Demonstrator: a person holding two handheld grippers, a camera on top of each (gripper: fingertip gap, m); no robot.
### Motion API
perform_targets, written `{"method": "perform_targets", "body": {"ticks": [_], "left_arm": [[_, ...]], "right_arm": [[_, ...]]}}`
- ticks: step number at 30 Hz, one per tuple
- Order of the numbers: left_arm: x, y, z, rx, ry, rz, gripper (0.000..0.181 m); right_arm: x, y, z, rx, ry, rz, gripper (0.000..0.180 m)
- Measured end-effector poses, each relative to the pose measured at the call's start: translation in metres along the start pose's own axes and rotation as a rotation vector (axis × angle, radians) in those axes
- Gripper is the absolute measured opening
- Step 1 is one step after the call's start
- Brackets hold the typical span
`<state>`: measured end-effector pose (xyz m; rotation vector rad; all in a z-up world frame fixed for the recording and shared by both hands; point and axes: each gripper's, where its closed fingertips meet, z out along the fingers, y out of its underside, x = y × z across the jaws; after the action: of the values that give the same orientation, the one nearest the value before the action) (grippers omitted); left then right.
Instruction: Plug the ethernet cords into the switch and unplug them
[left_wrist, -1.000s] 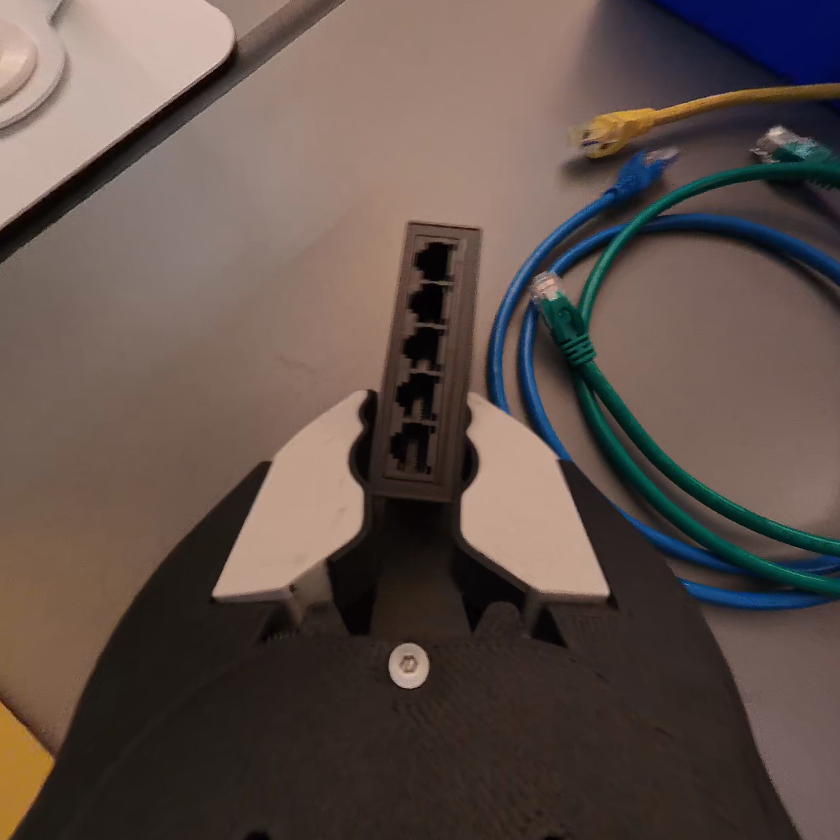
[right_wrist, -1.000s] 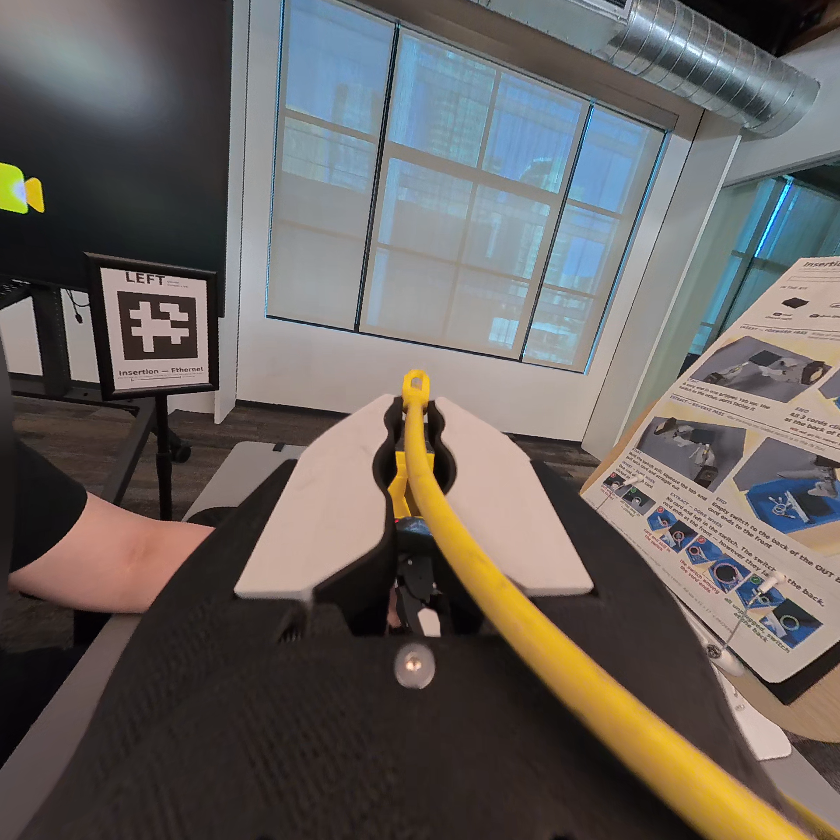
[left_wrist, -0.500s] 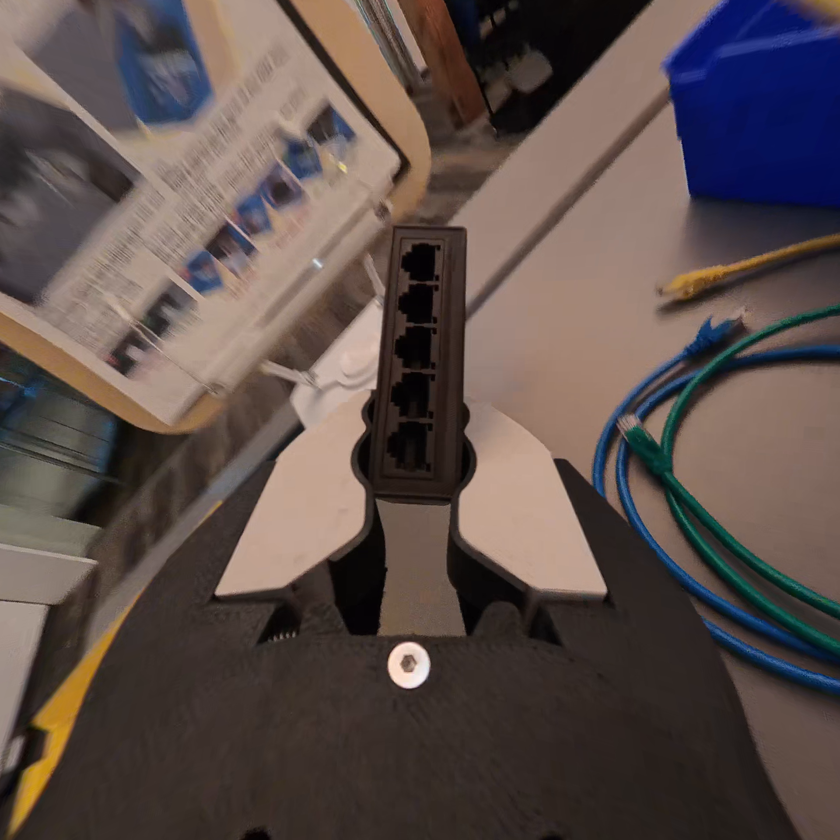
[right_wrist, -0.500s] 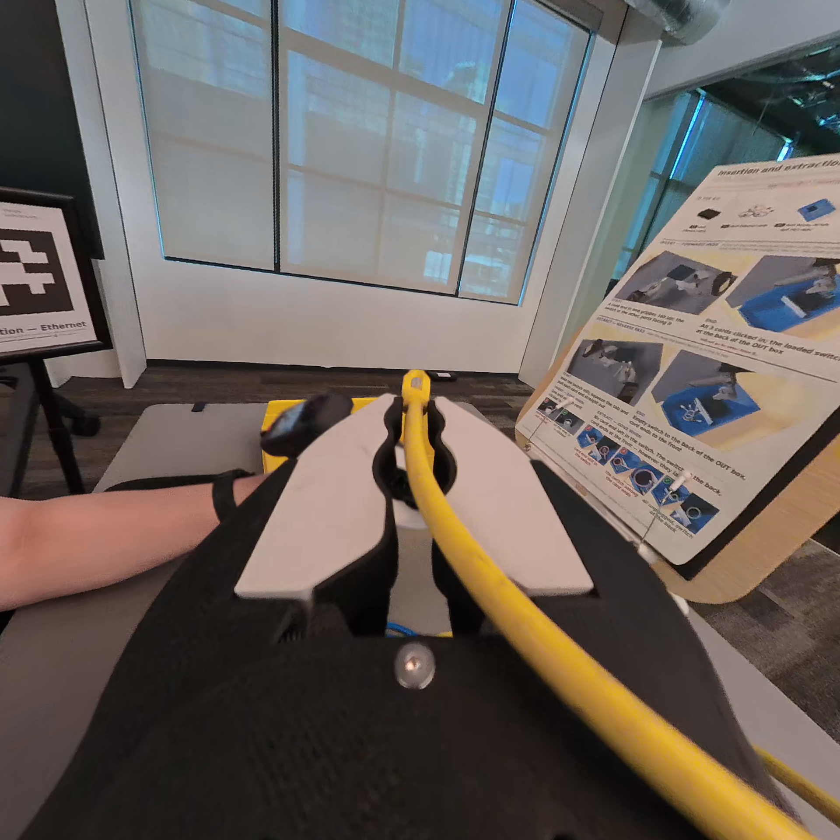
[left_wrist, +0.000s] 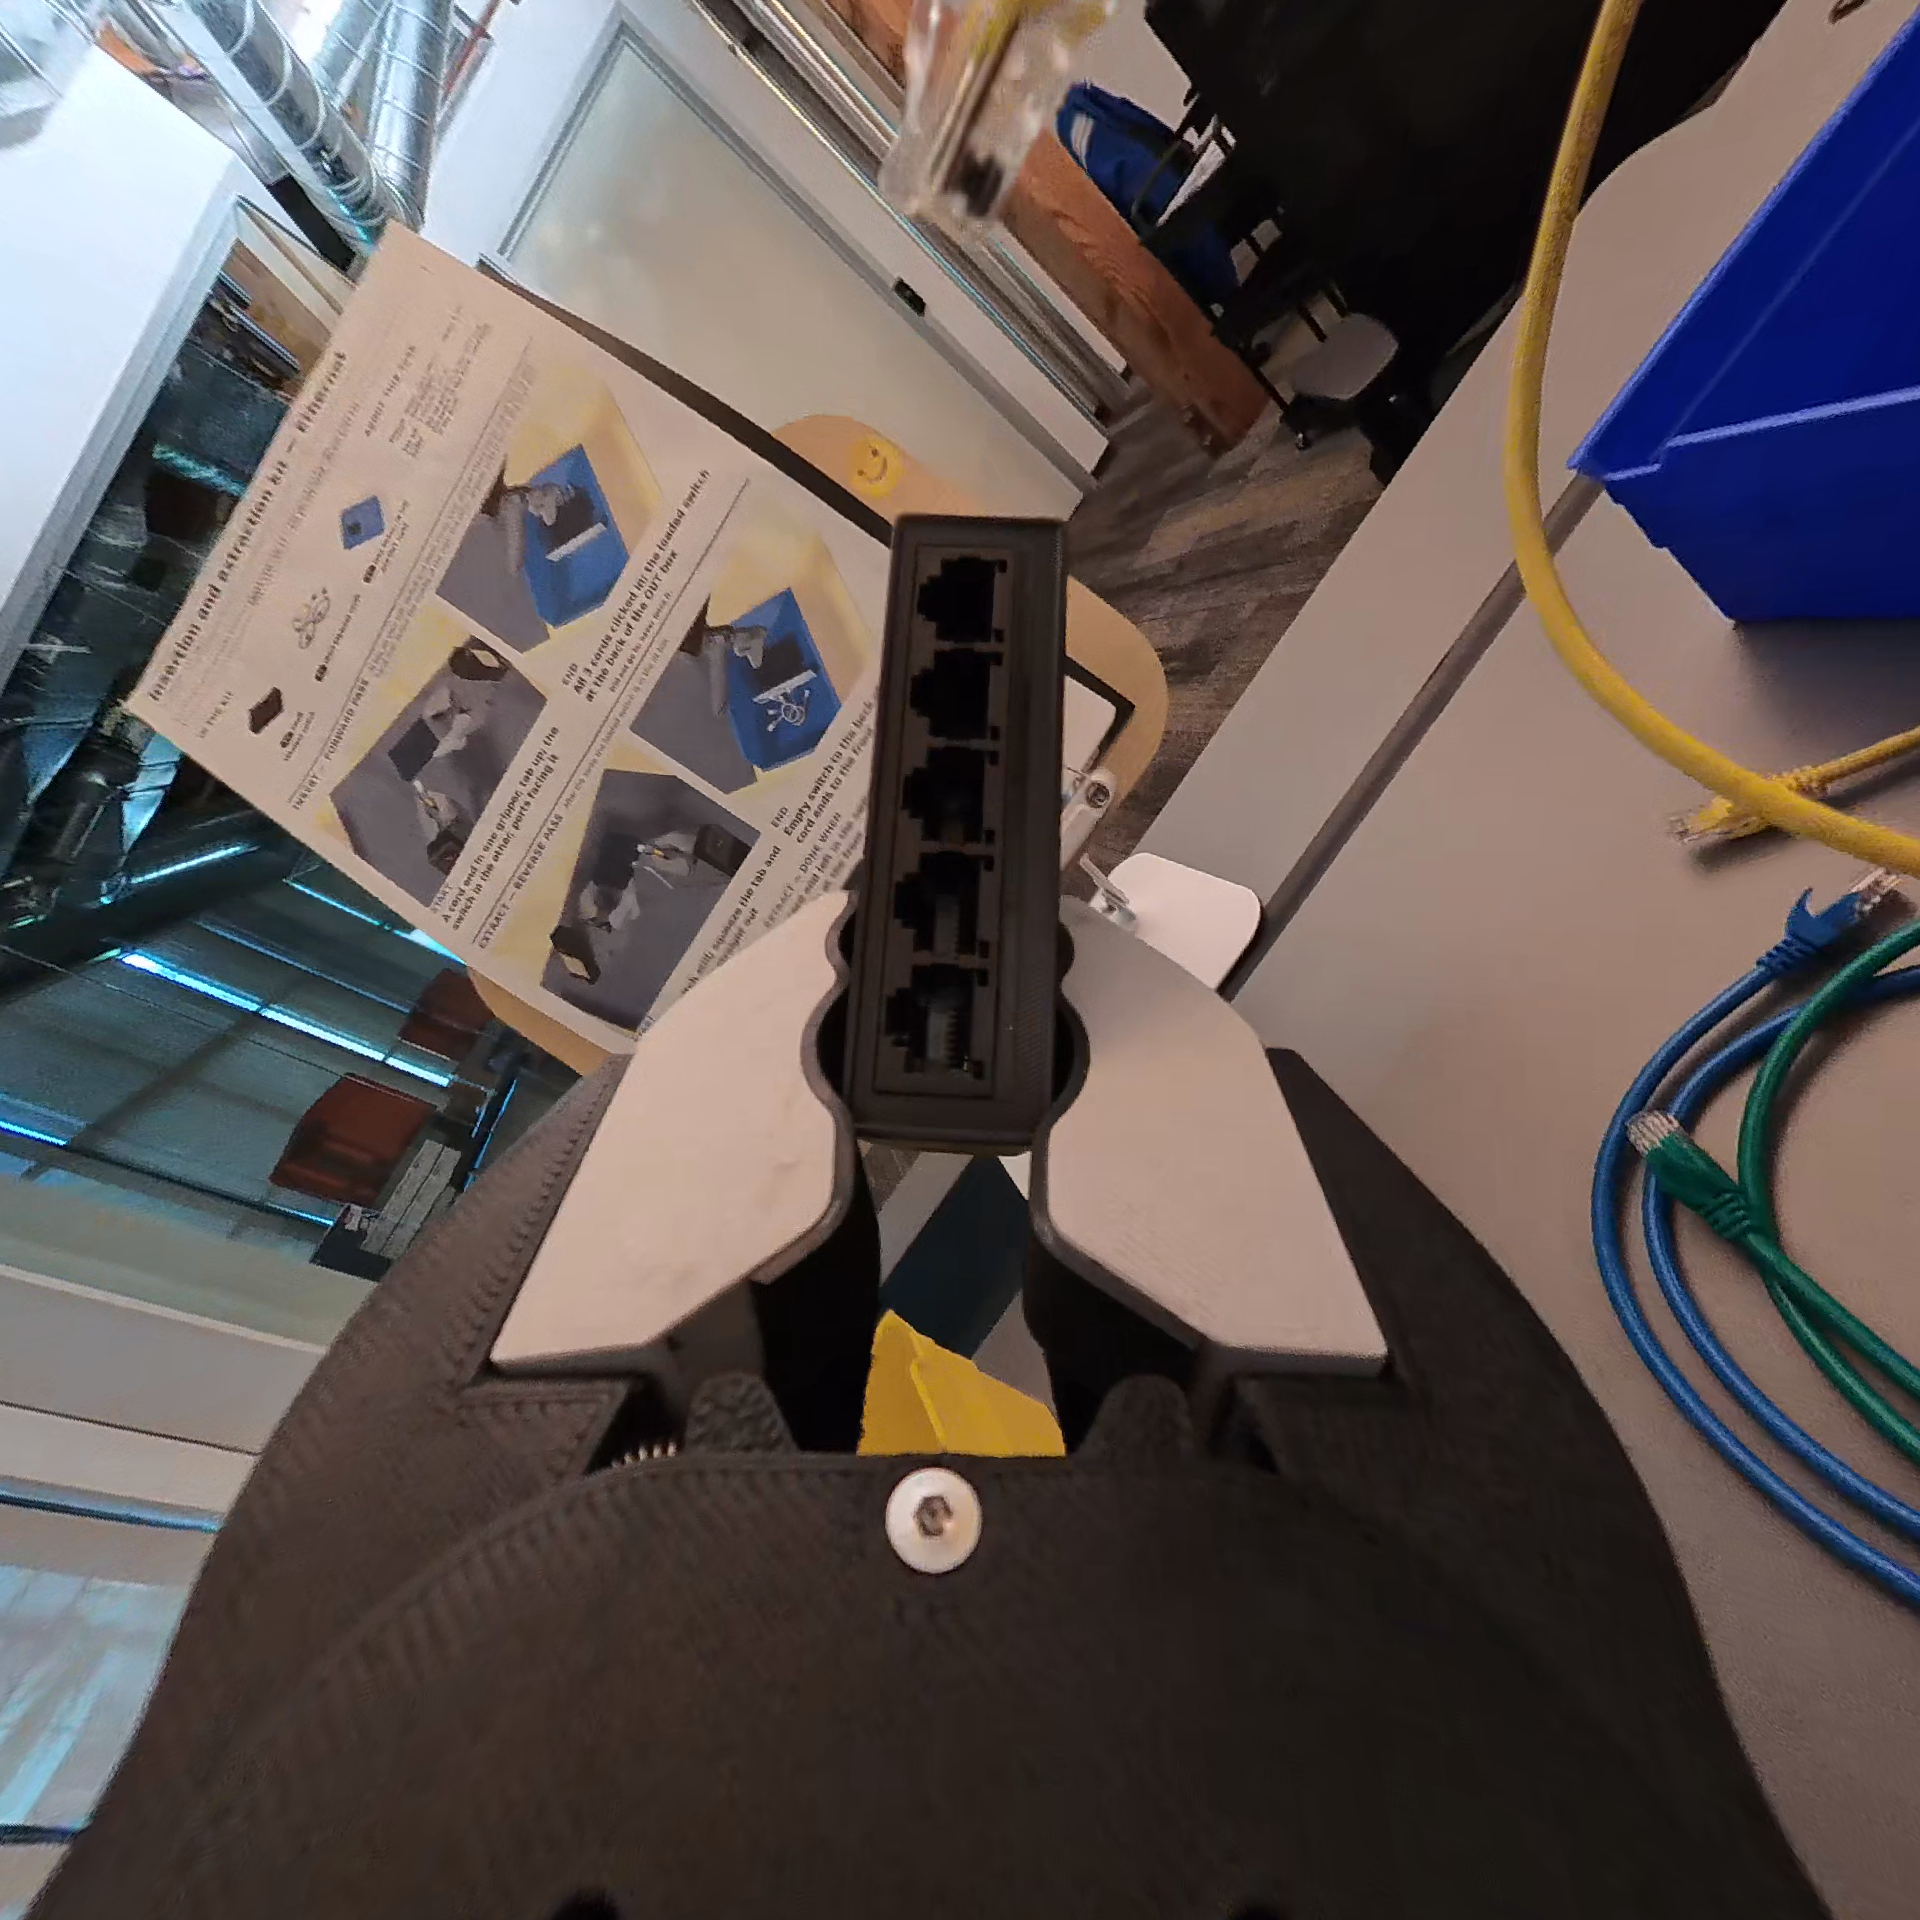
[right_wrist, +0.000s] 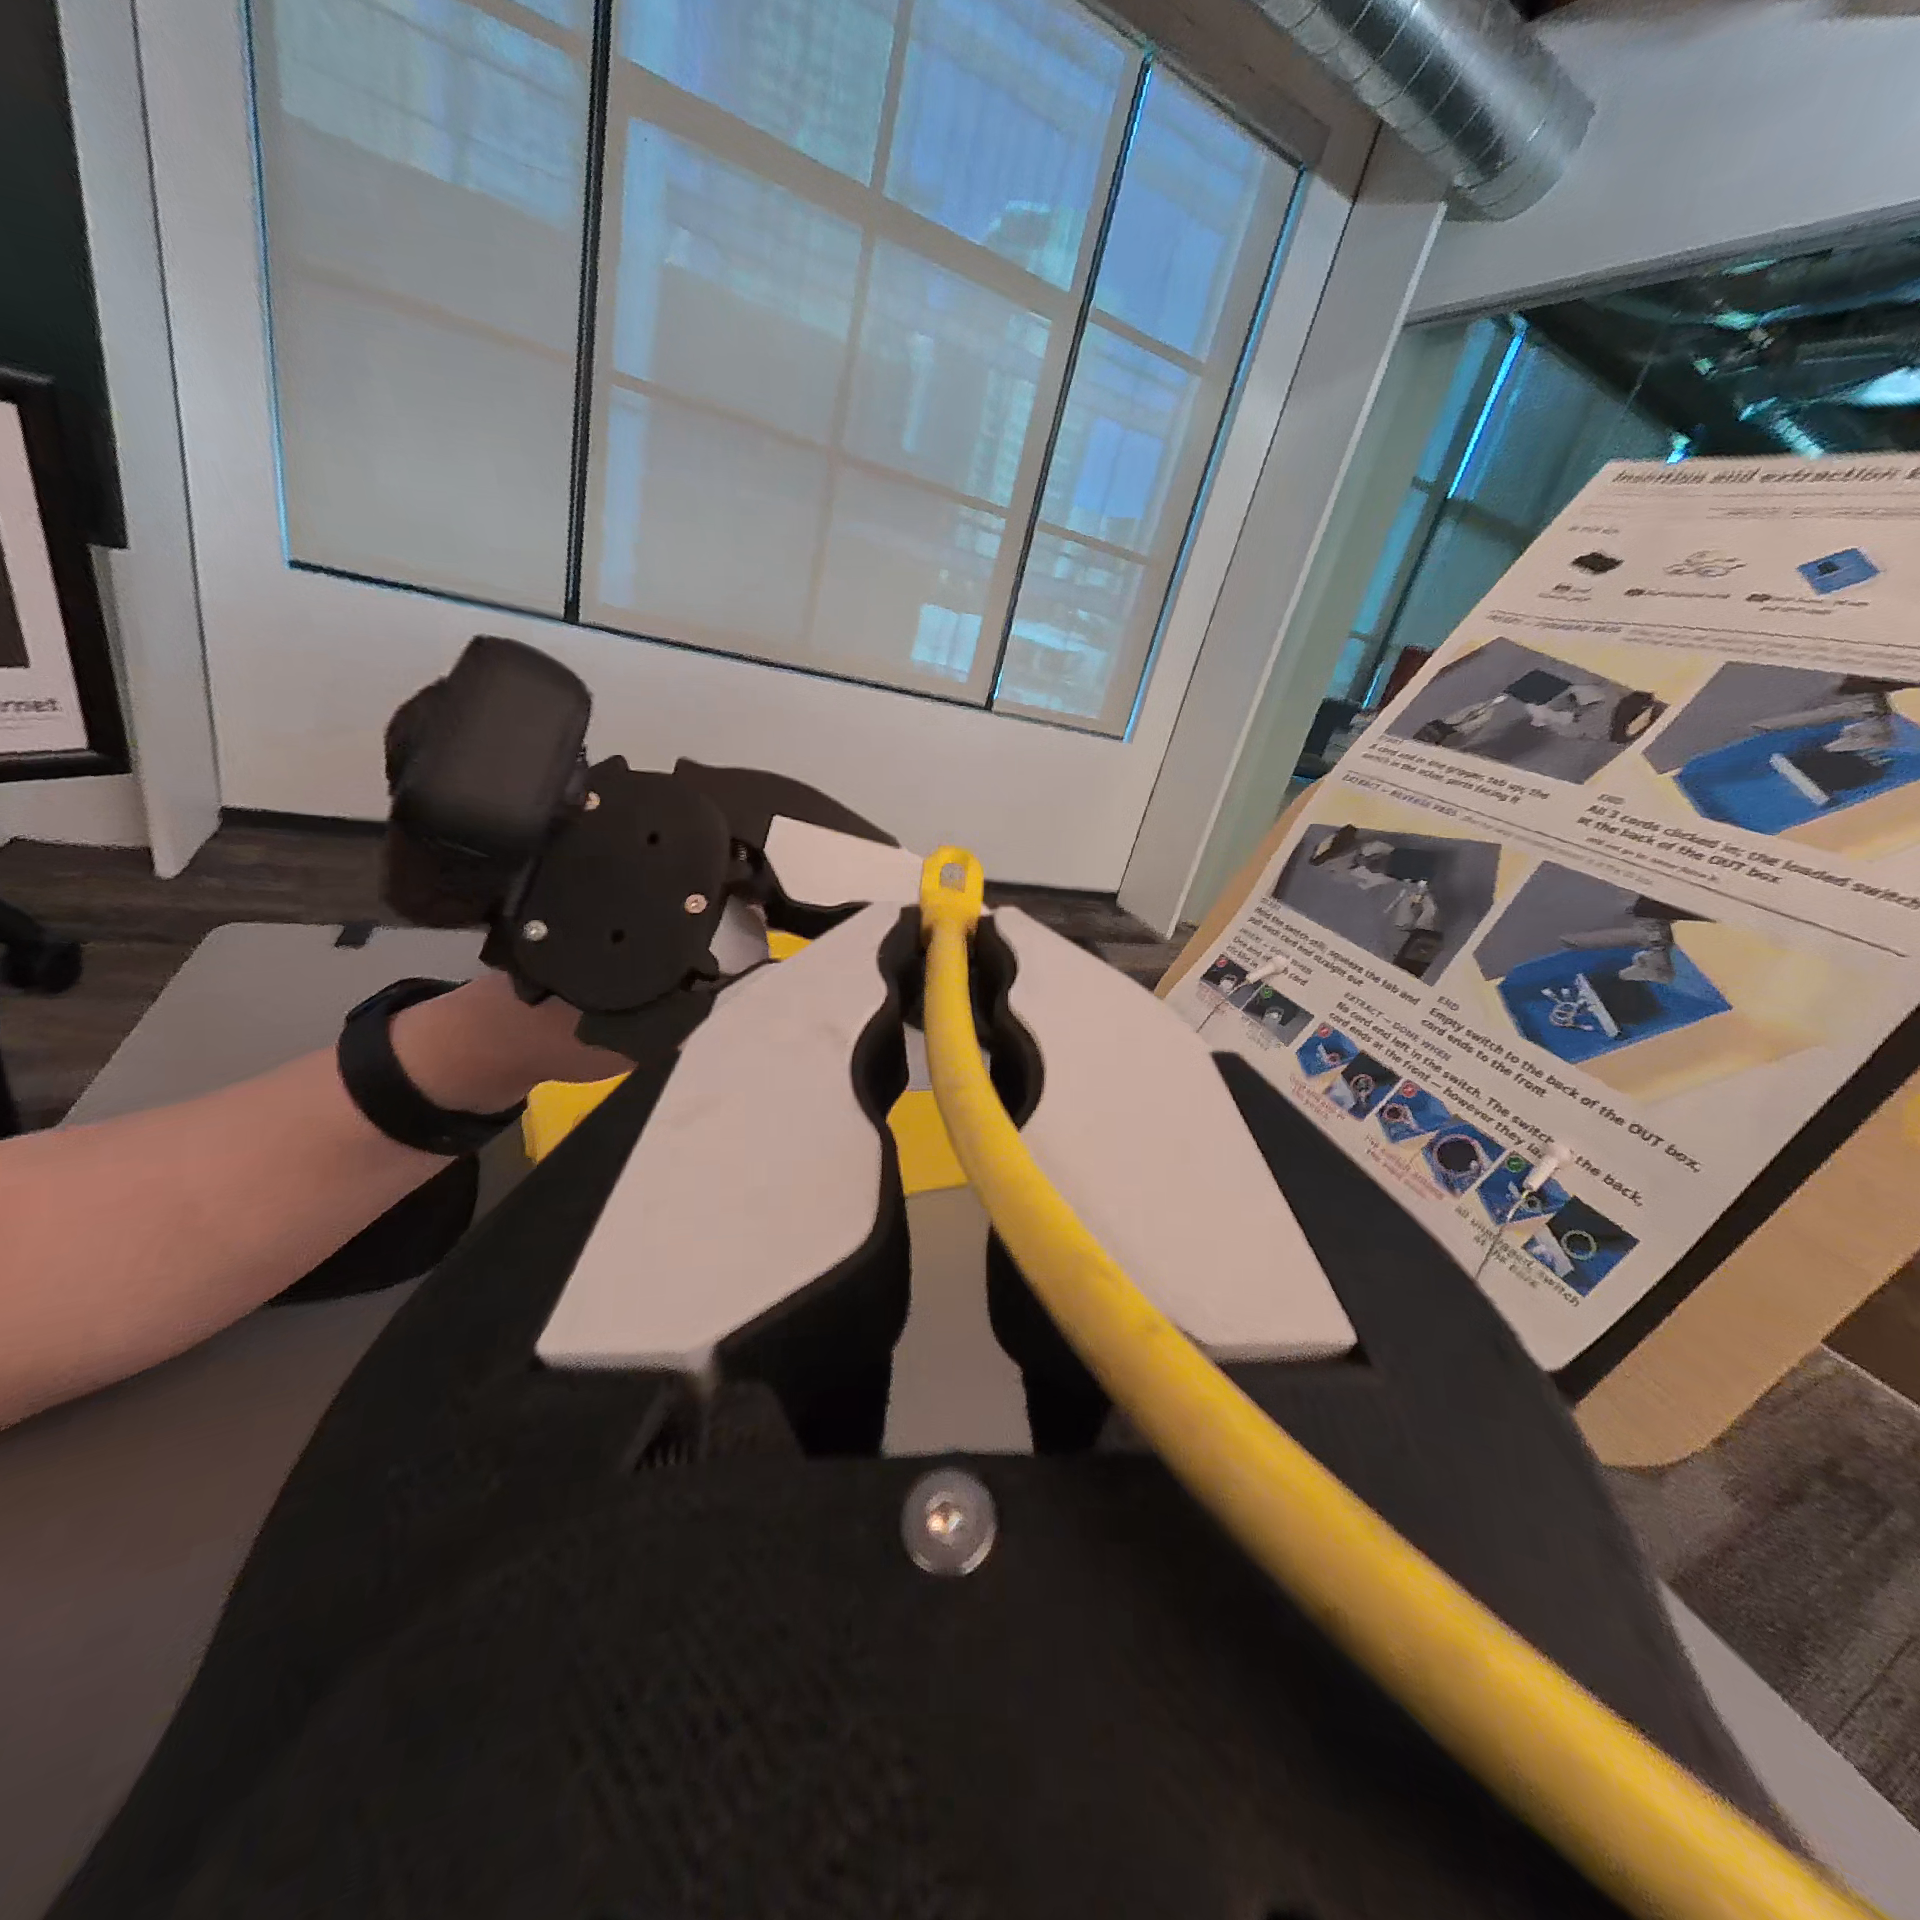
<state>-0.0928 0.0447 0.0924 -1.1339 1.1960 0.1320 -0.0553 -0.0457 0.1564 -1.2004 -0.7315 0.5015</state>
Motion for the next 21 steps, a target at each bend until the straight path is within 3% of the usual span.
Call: {"method": "perform_targets", "body": {"ticks": [10,21], "left_arm": [[0.008,-0.024,-0.016,0.073,0.065,-0.035,0.029],[0.019,-0.049,-0.031,0.161,0.151,-0.082,0.029]], "right_arm": [[0.005,-0.014,-0.003,0.164,0.222,-0.169,0.011],[-0.008,-0.007,0.006,0.152,0.367,-0.479,0.011]]}}
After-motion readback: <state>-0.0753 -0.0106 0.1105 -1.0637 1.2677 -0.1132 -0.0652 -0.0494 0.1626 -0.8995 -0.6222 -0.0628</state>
